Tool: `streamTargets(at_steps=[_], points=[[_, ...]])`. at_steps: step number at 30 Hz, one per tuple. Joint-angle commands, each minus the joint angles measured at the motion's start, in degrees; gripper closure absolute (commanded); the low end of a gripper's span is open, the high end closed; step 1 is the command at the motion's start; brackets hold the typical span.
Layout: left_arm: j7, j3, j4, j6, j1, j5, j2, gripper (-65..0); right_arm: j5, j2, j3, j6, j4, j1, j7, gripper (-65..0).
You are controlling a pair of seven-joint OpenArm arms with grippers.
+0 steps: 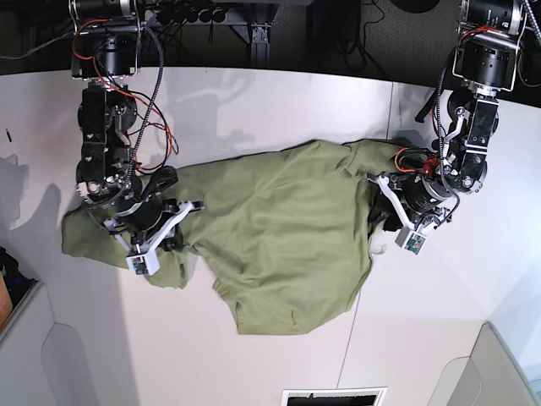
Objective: Layout the t-shirt on the table in an organized manner, then fold the t-shirt properly
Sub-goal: 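Pull the grasped shirt edges apart with both grippers to spread it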
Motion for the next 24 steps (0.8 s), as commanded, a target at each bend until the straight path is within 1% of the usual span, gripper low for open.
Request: streamTargets(at_steps=[1,3,9,12,15,18,19,21,22,23,24], points=[[0.4,-0.2,0.1,-0.3,-0.8,0.5,-0.7,-27.1,0.5,0.3,1.4,0.1,2.9,0.2,0.0,0.0],[0.3,-0.2,-0.5,-0.3,-0.8,0.8,-0.7,-27.2,0.8,1.1,3.9,0.1,6.3,-1.6,-1.3,0.0],[1.2,-0.2,-2.3,-0.3,-0.8,0.7,-0.7,-27.2,4.6,4.3,12.5,0.3,12.6,-10.2,-1.5,0.0],[1.9,-0.2,-2.9,-0.3,-0.7,0.7,-0.7,-27.2,6.5,4.6,17.6,1.4,15.8,-15.4,-1.8,0.0],[2.1,-0.2,-3.0,-0.3,-0.6,0.5,-0.7,-27.2,11.4,4.6,22.4,2.8,18.4,-20.6,-3.8,0.0],[2.1,-0.2,-3.0,0.0,-0.5,0.5,-0.7,-27.2,16.8,4.6,25.9,5.5,19.3,-25.4,-4.1,0.0],[2.1,-0.2,-3.0,0.1,-0.3,0.5,-0.7,-27.2,18.2,4.5,26.8,5.8,19.3,-26.7,-4.1,-6.3],[2.1,-0.2,-3.0,0.1,0.0,0.5,-0.7,-27.2,20.2,4.3,28.5,5.8,19.3,-29.0,-4.1,-25.1],[2.1,-0.2,-3.0,0.1,0.0,0.5,-0.7,-27.2,21.3,4.3,29.2,5.9,19.3,-29.8,-4.1,-31.6],[2.1,-0.2,-3.0,0.1,0.0,0.5,-0.7,-27.2,22.3,4.3,30.0,6.6,19.3,-30.2,-4.0,-34.6],[2.1,-0.2,-3.0,0.1,0.0,0.5,-0.7,-27.2,23.4,4.3,31.0,7.6,19.3,-30.1,-4.1,-34.8]])
